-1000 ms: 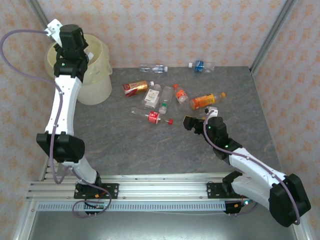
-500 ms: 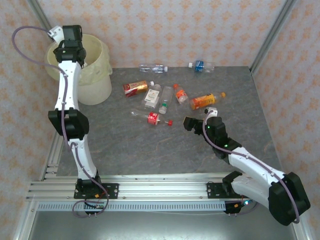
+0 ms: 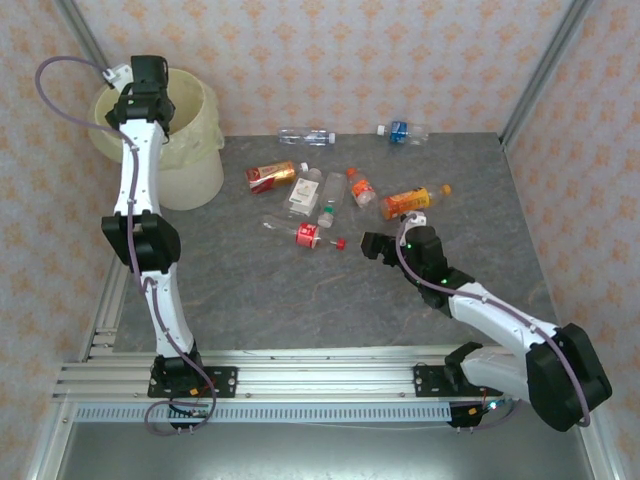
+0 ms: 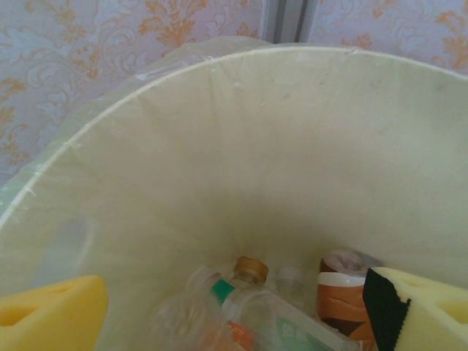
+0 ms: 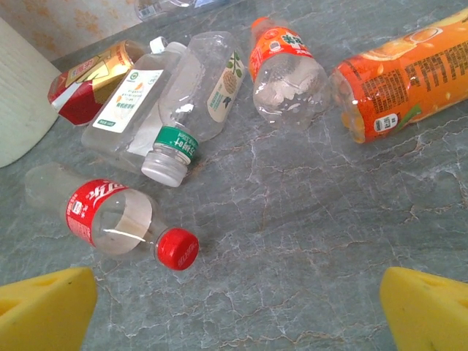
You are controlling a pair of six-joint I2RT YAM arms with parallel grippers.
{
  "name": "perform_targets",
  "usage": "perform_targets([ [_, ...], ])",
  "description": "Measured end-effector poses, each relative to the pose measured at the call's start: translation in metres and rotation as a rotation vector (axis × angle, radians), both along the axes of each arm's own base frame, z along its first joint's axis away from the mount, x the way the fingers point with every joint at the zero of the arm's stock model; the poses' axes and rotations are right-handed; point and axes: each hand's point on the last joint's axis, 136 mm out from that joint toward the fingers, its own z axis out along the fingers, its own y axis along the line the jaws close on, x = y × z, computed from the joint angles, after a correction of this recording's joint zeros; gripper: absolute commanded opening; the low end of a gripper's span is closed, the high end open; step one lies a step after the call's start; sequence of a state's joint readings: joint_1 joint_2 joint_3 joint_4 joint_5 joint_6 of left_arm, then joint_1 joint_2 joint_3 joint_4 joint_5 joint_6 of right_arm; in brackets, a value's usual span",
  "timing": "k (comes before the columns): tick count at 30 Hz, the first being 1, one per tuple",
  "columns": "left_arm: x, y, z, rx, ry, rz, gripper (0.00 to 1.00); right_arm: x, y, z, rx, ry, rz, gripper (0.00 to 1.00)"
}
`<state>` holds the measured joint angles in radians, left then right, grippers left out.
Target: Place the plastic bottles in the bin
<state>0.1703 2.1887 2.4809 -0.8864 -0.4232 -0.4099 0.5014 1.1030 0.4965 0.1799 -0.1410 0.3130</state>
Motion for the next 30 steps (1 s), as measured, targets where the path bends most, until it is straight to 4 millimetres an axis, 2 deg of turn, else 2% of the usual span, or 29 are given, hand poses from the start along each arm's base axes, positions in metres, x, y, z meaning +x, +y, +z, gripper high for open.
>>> perform_targets([
  [6,-0.009,-0.021,0.04,-0.026,-0.091,-0.059,0.97,0.0,0.002,-0.005,0.0,0.017,0.005,0.99],
  [10,-0.016,-0.053,0.067,-0.063,-0.16,-0.138,1.0,0.002,-0.001,-0.005,0.012,0.021,-0.026,0.99],
  [13,-0.021,-0.085,0.075,-0.12,-0.192,-0.217,1.0,0.005,-0.01,-0.004,0.03,0.029,-0.083,0.99],
  [16,-0.021,-0.112,0.072,-0.218,-0.225,-0.297,1.0,0.011,-0.026,-0.004,0.045,0.062,-0.149,0.99],
  [22,-0.022,-0.15,0.056,-0.414,-0.27,-0.403,1.0,0.032,-0.067,0.008,0.082,0.132,-0.323,0.99],
  [25,-0.028,-0.181,0.046,-0.502,-0.279,-0.483,1.0,0.043,-0.075,0.005,0.079,0.191,-0.38,0.99],
  [30,-0.052,-0.241,0.037,-0.622,-0.275,-0.629,1.0,0.06,-0.073,-0.016,0.061,0.309,-0.424,0.99],
])
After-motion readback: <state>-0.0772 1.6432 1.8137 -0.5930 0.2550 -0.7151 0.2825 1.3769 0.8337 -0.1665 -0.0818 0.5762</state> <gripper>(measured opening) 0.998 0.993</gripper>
